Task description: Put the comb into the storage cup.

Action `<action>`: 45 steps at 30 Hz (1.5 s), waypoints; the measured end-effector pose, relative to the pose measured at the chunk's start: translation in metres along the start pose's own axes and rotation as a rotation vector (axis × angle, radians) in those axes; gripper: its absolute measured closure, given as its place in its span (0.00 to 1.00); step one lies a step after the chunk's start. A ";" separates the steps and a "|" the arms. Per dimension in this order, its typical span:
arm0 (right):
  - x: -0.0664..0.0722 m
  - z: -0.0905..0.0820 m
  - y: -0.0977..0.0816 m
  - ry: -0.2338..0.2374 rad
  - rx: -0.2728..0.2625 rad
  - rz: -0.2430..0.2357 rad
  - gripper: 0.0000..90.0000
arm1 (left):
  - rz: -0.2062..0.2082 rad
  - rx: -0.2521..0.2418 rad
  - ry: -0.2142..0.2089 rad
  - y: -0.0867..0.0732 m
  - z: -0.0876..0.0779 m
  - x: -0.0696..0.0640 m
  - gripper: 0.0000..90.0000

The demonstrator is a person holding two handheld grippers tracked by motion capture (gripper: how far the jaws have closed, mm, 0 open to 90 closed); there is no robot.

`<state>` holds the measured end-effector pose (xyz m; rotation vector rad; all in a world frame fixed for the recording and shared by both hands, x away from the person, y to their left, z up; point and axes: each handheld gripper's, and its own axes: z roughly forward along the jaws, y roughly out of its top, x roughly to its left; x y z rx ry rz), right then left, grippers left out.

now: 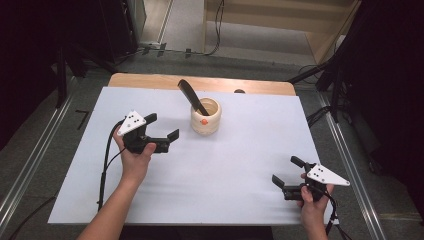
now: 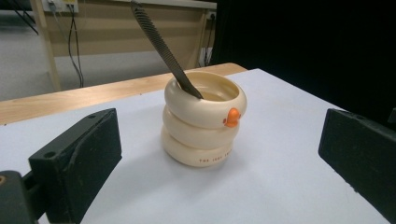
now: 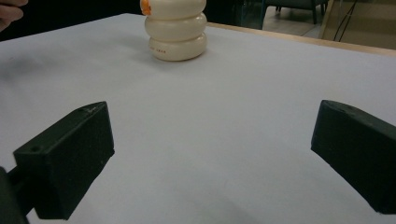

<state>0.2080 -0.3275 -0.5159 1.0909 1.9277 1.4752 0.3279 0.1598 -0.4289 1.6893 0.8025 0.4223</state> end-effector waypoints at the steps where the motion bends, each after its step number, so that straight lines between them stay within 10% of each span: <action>1: 0.000 0.000 0.000 0.000 -0.001 -0.002 0.00 | 0.001 0.002 0.002 -0.001 -0.002 0.000 0.00; 45: 0.001 0.000 -0.001 -0.016 0.004 -0.002 0.00 | -0.006 -0.005 0.066 -0.040 -0.077 0.013 0.00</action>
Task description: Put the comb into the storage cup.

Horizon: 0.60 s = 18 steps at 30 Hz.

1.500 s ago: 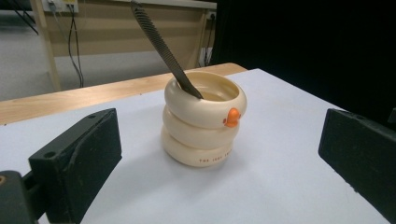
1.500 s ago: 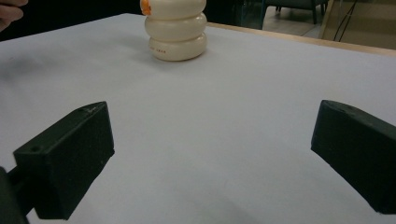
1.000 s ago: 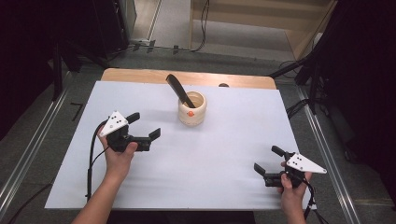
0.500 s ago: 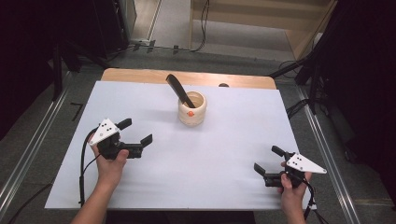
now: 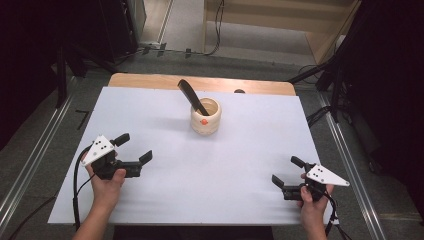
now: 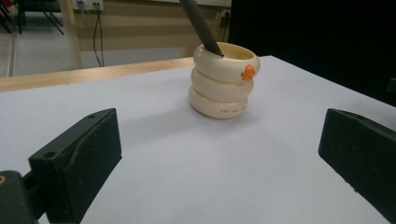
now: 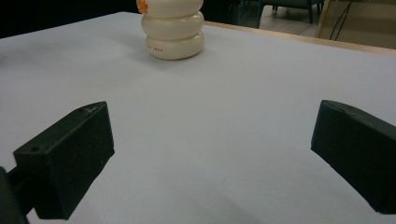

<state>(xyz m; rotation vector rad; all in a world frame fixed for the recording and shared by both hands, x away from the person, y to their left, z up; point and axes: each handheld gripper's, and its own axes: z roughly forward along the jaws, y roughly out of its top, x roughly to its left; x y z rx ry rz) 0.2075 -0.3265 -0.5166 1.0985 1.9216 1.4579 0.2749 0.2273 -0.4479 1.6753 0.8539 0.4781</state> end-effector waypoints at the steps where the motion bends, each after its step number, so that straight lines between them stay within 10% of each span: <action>1: 0.000 0.000 0.000 0.000 0.002 0.001 0.00 | -0.001 0.000 0.002 -0.001 -0.002 0.000 0.00; 18: 0.001 0.001 0.000 -0.010 0.004 0.004 0.00 | -0.014 -0.003 0.038 -0.021 -0.030 0.008 0.00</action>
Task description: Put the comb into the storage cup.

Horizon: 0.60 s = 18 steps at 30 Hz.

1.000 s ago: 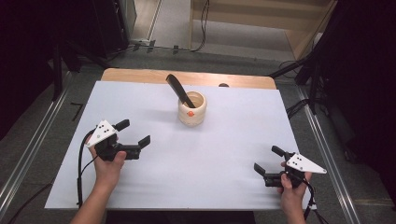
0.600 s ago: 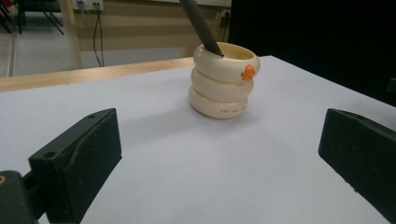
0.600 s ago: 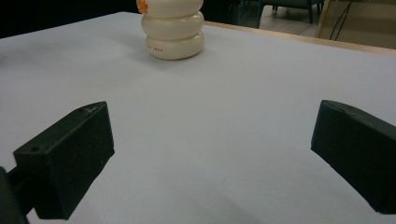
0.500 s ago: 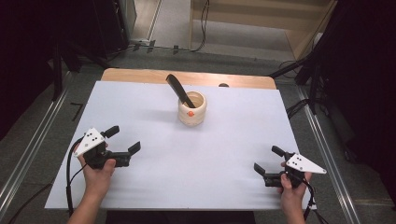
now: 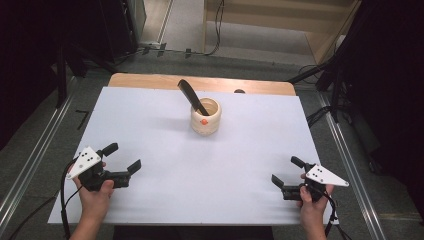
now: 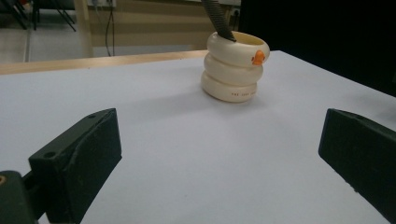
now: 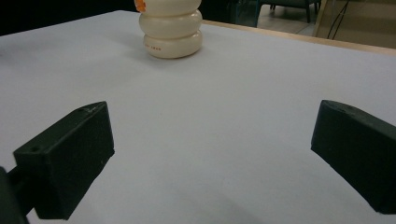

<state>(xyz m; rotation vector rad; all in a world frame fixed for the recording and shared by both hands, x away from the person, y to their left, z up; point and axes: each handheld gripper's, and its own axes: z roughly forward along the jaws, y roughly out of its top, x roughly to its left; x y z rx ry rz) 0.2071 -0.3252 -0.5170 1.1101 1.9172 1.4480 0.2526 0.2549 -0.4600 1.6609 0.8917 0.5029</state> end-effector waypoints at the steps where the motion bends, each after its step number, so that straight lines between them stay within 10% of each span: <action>1: 0.000 0.000 0.000 -0.001 0.000 -0.001 0.00 | 0.002 0.000 0.001 -0.001 -0.002 0.001 0.00; 18: -0.001 0.000 0.000 -0.008 -0.005 -0.002 0.00 | 0.005 0.016 0.038 -0.017 -0.030 0.012 0.00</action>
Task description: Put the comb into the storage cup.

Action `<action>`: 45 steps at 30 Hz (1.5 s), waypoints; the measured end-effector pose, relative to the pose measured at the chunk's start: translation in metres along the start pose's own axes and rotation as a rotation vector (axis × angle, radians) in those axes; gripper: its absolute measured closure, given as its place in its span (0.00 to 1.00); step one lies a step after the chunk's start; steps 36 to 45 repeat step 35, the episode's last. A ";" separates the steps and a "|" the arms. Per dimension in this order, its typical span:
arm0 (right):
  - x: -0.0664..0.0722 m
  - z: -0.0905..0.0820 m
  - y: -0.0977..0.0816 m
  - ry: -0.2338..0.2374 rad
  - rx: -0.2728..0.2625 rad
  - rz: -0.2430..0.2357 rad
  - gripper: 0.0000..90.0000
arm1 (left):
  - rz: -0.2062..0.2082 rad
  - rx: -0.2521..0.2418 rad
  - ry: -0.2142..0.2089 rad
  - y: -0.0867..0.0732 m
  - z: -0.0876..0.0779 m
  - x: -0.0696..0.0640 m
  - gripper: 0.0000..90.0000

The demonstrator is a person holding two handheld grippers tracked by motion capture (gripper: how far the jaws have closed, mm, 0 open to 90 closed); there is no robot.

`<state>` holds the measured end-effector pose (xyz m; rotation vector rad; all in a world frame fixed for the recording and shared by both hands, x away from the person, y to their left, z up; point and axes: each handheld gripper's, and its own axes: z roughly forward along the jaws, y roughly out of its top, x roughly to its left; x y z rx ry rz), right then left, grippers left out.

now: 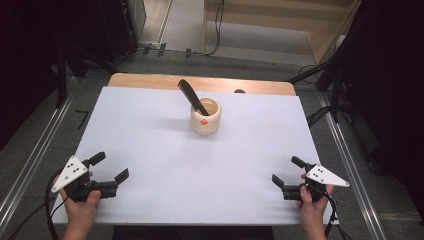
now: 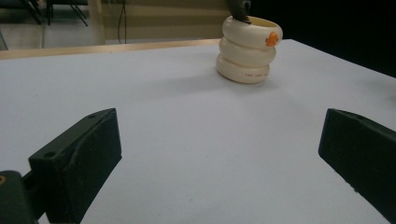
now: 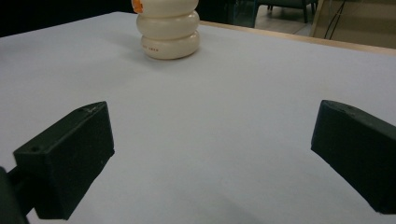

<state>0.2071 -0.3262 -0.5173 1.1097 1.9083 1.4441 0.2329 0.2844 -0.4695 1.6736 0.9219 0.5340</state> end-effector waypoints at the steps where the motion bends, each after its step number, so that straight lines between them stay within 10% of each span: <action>1: 0.000 0.000 0.000 -0.001 0.000 -0.001 0.00 | 0.000 -0.002 0.001 -0.001 -0.002 0.001 0.00; 23: -0.001 -0.003 -0.001 0.010 -0.011 0.011 0.00 | -0.043 0.029 0.039 -0.022 -0.022 0.036 0.00; 45: -0.004 -0.008 -0.002 -0.049 -0.057 0.054 0.00 | -0.068 0.014 0.046 -0.025 -0.021 0.037 0.00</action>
